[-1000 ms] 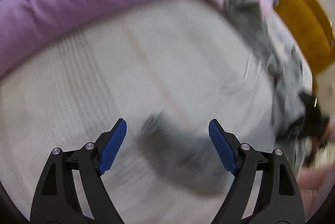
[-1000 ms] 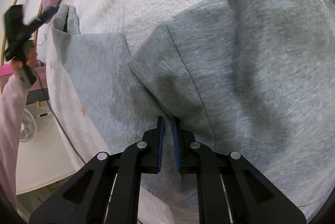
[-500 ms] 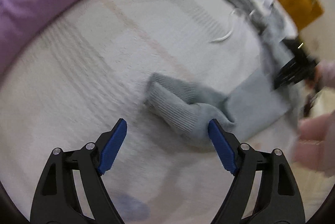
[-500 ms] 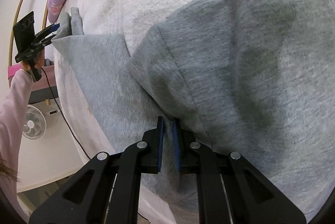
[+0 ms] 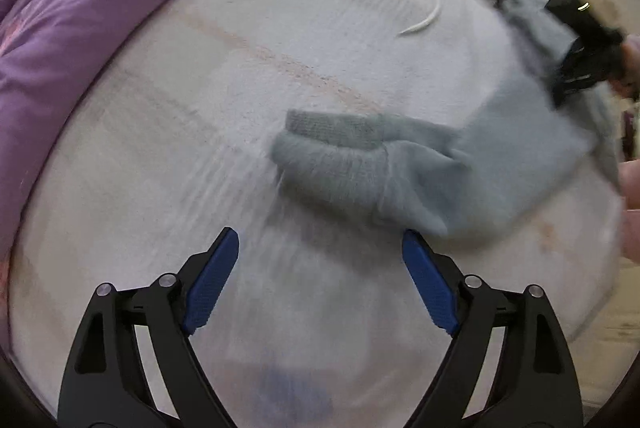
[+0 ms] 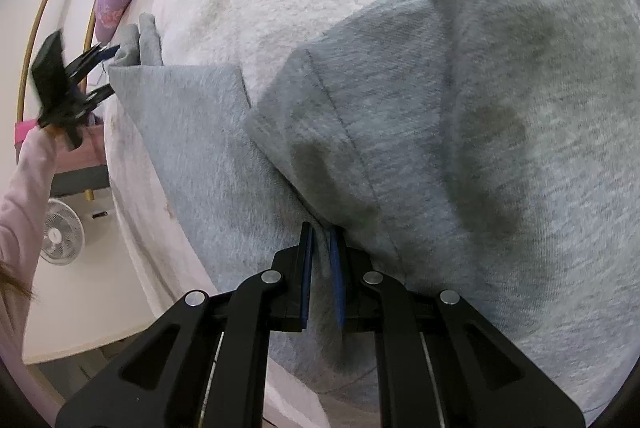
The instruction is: Fold large clothes
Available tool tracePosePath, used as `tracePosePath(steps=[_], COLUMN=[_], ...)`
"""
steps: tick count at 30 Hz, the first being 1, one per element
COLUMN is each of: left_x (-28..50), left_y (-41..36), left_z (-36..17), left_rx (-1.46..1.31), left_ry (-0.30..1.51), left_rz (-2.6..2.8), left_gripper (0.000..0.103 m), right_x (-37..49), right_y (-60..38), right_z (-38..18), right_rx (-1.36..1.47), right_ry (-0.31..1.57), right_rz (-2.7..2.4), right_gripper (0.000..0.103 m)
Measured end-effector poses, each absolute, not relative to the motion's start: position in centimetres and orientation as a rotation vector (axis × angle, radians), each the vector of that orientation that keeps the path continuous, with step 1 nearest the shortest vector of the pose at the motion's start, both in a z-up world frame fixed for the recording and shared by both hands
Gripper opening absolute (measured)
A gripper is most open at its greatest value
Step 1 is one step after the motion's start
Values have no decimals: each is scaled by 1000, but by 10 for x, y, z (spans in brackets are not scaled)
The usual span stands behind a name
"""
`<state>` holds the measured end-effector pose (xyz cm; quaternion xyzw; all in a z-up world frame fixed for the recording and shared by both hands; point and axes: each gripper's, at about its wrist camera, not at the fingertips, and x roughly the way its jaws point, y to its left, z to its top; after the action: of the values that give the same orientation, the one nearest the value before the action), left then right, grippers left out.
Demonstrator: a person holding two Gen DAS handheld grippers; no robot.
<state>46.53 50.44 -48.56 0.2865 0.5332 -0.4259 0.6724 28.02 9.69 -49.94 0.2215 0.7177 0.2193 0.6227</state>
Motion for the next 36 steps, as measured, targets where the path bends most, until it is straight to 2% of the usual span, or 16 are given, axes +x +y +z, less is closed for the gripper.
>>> tracePosePath(steps=[5,11,13,14,15,16,20,23,24,26,29,31,32,33,36], left_x=[450,440,440,442,441,443,425,402,390,364,339,331,327,325,312], left_y=[464,404,400,406,404,409,435,461,475,511,559,586,594,599,609], left_z=[-473,-489,-490,-488,-483,-477,-445,-412,-397,-374,-373,-406,-431,-450,-484], left_rx=[622,718,719,686,645,600,492,368,307,171,-45,-100,-75,-46,-30], left_ry=[990,1055,1085,1112,1133,1166,1258,1318,1330,1345,1414,1463,1512,1544,1578], left_rz=[-1074,-1092,-1026,-991,-959,-913,-643,-425,-350,-208,-59,52,102,136,155], left_gripper=[84,83,75,57,29,22,21,20,20,21,22,37,64,72,74], right_x=[274,270,270,271,270,271,270,267,265,258,250,247,248,248,250], right_y=[92,99,102,104,105,110,114,117,116,115,113,112,112,113,114], right_z=[-502,-498,-499,-499,-498,-497,-494,-483,-479,-464,-441,-433,-432,-432,-427], right_rx=[569,536,540,540,534,530,538,544,547,565,525,498,488,470,436], right_ry=[1622,1608,1606,1605,1602,1600,1611,1660,1665,1654,1621,1603,1602,1609,1620], right_rz=[487,462,458,456,456,454,424,386,390,418,426,419,411,396,383], right_gripper=[7,7,7,7,7,7,7,9,13,13,13,14,14,15,18])
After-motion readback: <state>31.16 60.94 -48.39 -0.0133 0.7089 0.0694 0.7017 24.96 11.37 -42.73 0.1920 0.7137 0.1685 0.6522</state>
